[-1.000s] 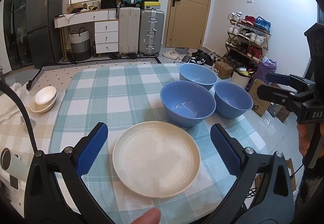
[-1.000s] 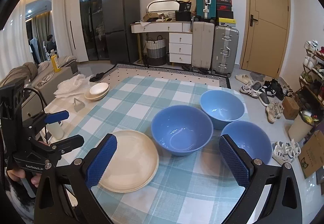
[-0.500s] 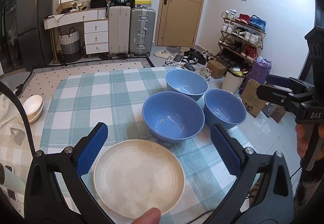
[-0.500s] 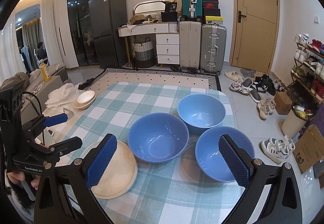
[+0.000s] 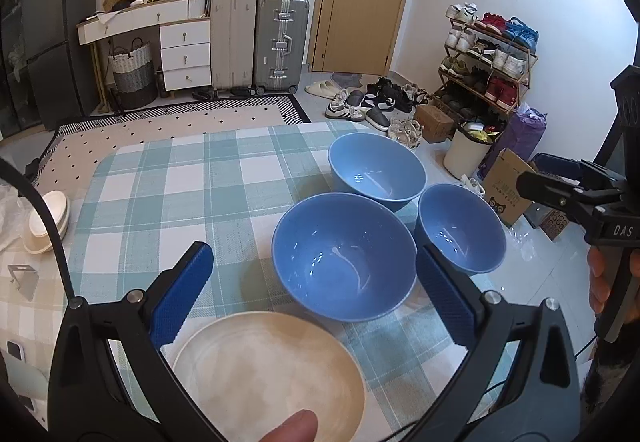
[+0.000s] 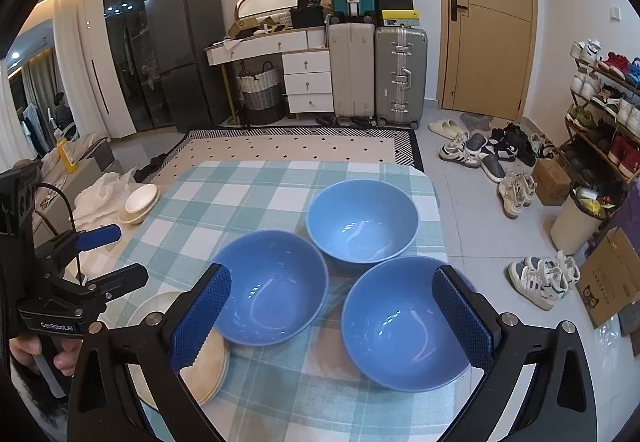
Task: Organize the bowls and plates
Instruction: 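Move both grippers toward the rim of the nearest blue bowl, then close the left gripper on the bowl rim while the right gripper closes beside it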
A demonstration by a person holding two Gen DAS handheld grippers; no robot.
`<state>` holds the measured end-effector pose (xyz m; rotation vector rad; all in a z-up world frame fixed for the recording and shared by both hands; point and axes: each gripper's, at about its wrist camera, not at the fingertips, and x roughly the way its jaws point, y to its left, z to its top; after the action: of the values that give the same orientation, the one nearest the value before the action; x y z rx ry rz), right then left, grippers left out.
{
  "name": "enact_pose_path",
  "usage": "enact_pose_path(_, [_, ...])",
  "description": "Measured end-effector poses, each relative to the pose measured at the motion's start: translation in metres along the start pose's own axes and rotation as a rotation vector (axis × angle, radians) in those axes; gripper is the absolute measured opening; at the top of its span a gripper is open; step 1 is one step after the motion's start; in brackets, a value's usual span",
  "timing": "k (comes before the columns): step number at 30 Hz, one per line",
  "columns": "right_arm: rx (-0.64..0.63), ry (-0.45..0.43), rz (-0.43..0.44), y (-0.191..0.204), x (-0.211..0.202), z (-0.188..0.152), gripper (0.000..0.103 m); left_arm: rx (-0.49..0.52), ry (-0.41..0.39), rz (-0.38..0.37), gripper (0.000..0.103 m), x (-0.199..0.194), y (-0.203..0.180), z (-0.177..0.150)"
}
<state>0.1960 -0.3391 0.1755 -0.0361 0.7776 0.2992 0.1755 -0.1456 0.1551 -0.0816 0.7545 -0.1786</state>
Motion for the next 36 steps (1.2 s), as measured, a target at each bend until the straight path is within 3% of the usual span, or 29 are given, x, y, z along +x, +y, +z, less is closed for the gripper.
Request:
enact_pose_path(19, [0.098, 0.085, -0.047, -0.079, 0.082, 0.022, 0.102, 0.015, 0.112, -0.019, 0.101, 0.133, -0.028, 0.059])
enact_pose_path(36, [0.150, 0.157, -0.040, -0.110, 0.157, 0.021, 0.102, -0.001, 0.192, -0.040, 0.101, 0.229, -0.027, 0.068])
